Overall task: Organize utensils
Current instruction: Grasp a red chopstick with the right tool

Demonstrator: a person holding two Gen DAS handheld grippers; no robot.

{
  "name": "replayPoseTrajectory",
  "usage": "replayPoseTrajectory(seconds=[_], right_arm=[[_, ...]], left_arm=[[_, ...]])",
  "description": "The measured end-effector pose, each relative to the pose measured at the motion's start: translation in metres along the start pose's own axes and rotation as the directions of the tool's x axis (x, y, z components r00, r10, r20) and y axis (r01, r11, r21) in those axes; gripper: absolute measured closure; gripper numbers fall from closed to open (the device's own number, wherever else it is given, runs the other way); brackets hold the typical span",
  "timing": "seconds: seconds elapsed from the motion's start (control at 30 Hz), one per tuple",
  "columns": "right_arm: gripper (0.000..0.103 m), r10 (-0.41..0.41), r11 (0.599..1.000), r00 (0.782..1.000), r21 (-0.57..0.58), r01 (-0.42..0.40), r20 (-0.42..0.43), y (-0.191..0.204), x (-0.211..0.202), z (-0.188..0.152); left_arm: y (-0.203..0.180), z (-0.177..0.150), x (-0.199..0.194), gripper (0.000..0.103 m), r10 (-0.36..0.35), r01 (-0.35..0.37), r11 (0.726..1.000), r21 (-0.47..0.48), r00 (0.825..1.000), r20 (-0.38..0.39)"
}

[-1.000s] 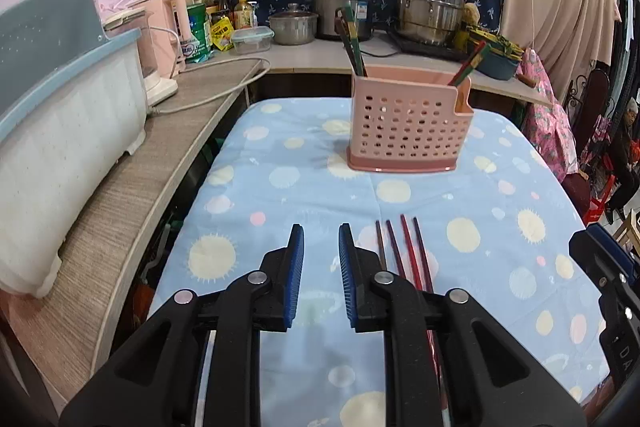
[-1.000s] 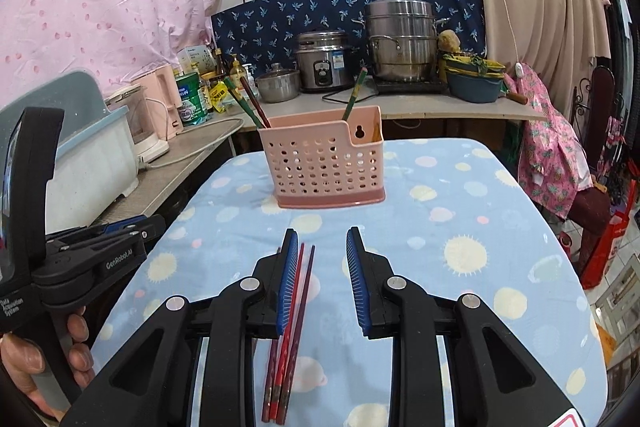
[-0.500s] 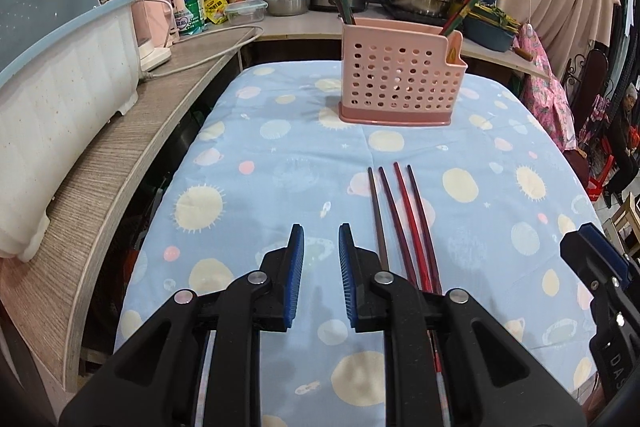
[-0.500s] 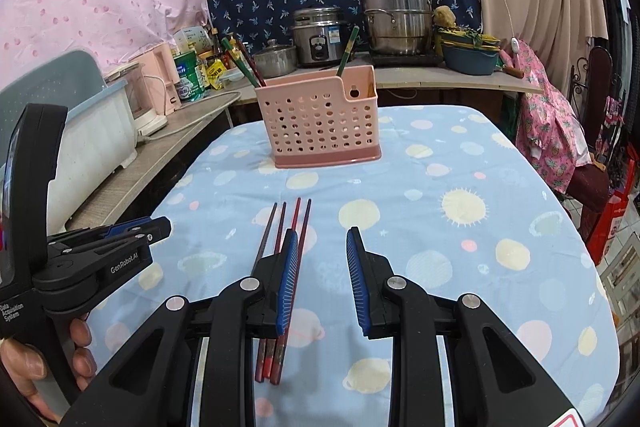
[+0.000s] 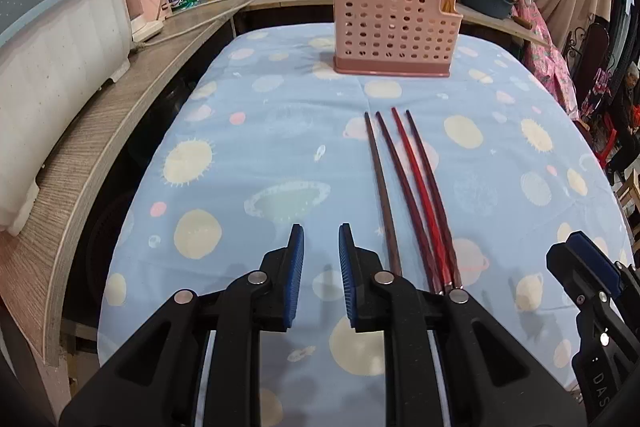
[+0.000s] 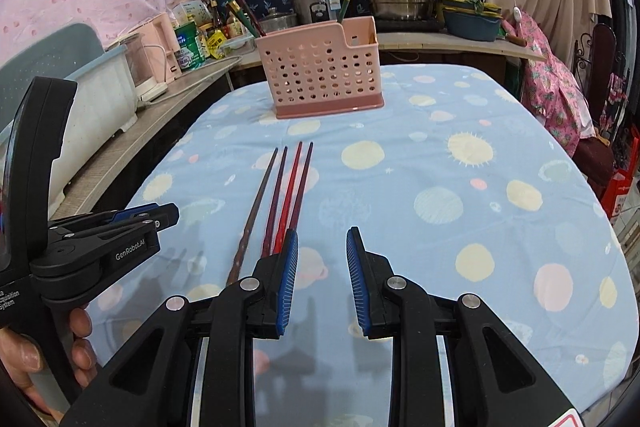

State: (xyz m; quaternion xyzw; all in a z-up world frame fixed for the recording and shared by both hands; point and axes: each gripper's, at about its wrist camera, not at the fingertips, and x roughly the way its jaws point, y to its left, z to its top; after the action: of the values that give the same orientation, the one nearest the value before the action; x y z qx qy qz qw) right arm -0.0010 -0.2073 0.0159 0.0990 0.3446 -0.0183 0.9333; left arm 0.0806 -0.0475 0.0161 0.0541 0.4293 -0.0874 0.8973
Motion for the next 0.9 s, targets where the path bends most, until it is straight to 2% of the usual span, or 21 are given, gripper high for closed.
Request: replayPoseTrajectory(seconds=[0.1, 0.27, 0.47, 0.6, 0.9], right_arm=[[0.078, 0.003, 1.0, 1.0, 0.004, -0.003, -0.02, 0.0, 0.003, -0.008], [0.078, 0.017, 1.0, 0.998, 0.005, -0.017, -0.061, 0.005, 0.013, -0.021], [0.078, 0.04, 0.999, 0.994, -0.015, -0.042, -0.101, 0.018, 0.027, -0.034], [0.078, 0.043, 0.999, 0.992, -0.023, -0.046, -0.118, 0.024, 0.035, -0.039], [0.078, 0.025, 0.999, 0.991, -0.037, -0.03, -0.132, 0.025, 0.045, -0.042]], left_arm=[[0.0, -0.007, 0.004, 0.083, -0.002, 0.002, 1.0, 0.001, 1.0, -0.019], [0.002, -0.02, 0.009, 0.069, -0.004, 0.004, 1.0, 0.002, 0.999, -0.04], [0.008, -0.03, 0.014, 0.067, -0.008, 0.008, 1.0, -0.01, 0.998, -0.066], [0.012, -0.034, 0.016, 0.059, -0.001, 0.0, 1.0, -0.017, 0.997, -0.072], [0.014, -0.036, 0.019, 0.059, -0.007, 0.005, 1.0, -0.023, 0.997, -0.081]])
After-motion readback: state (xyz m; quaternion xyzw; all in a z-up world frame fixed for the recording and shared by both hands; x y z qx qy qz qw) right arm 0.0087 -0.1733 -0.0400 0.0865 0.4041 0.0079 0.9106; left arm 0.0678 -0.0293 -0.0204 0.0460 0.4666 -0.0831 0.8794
